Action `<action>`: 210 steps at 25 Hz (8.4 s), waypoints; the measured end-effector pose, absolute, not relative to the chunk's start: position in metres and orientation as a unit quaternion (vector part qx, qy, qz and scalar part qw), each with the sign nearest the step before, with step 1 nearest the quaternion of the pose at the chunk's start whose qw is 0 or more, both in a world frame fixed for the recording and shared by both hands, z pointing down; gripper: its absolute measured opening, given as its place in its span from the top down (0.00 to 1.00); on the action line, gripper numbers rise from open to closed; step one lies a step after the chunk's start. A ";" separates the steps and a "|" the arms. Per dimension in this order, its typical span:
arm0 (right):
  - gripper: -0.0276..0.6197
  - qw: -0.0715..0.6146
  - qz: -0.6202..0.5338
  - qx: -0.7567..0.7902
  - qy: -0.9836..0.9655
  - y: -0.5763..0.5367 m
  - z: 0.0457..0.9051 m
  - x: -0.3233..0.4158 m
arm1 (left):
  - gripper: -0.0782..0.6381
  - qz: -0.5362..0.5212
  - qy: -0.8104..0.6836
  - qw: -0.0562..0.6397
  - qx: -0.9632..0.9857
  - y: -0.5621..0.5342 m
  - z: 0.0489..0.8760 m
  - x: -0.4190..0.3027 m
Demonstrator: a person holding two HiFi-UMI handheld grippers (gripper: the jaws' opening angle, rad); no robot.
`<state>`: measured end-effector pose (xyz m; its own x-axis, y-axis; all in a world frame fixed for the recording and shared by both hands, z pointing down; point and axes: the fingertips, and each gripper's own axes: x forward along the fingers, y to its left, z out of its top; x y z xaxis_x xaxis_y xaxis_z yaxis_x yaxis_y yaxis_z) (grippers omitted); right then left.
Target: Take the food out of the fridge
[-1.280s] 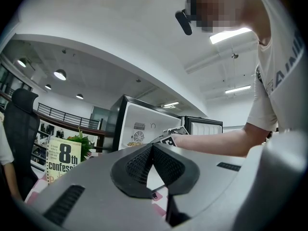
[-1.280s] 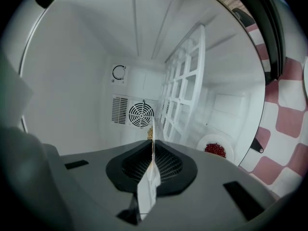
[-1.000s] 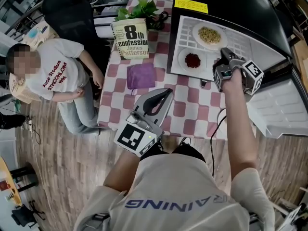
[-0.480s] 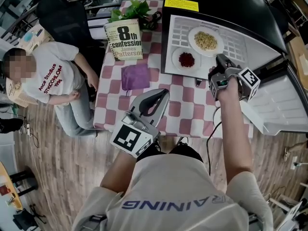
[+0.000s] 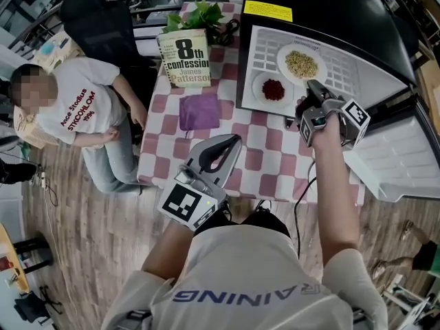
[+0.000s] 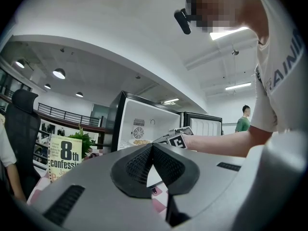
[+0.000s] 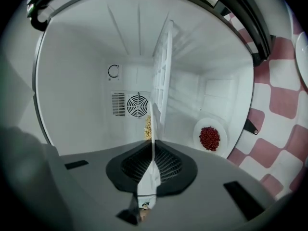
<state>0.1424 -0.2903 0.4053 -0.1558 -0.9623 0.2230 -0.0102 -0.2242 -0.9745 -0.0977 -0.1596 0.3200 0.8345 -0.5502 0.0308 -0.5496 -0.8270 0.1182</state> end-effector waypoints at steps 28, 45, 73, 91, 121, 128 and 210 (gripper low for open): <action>0.90 0.384 -0.581 -0.474 0.538 -0.072 0.473 0.125 | 0.88 0.026 -0.187 0.070 0.980 -0.134 0.342 -0.026; 0.91 0.338 -0.662 -0.498 0.447 -0.025 0.641 0.118 | 0.88 0.092 -0.153 0.083 0.980 -0.113 0.388 -0.011; 0.90 0.022 -0.509 -0.603 0.614 -0.050 0.547 0.119 | 0.88 0.056 -0.250 0.095 0.962 -0.127 0.372 -0.044; 0.91 0.086 -0.186 -0.562 0.801 -0.129 0.312 0.091 | 0.88 0.004 -0.324 0.050 0.945 -0.138 0.300 -0.078; 0.90 0.126 -0.368 -0.534 0.751 -0.191 0.381 0.093 | 0.88 -0.003 -0.348 0.044 0.936 -0.152 0.302 -0.098; 0.78 0.220 -0.547 -0.534 0.606 -0.239 0.477 0.113 | 0.88 0.011 -0.367 0.062 0.928 -0.157 0.324 -0.118; 0.92 0.178 -0.694 -0.364 0.595 -0.123 0.610 -0.049 | 0.88 0.028 -0.475 0.124 0.871 -0.100 0.389 -0.217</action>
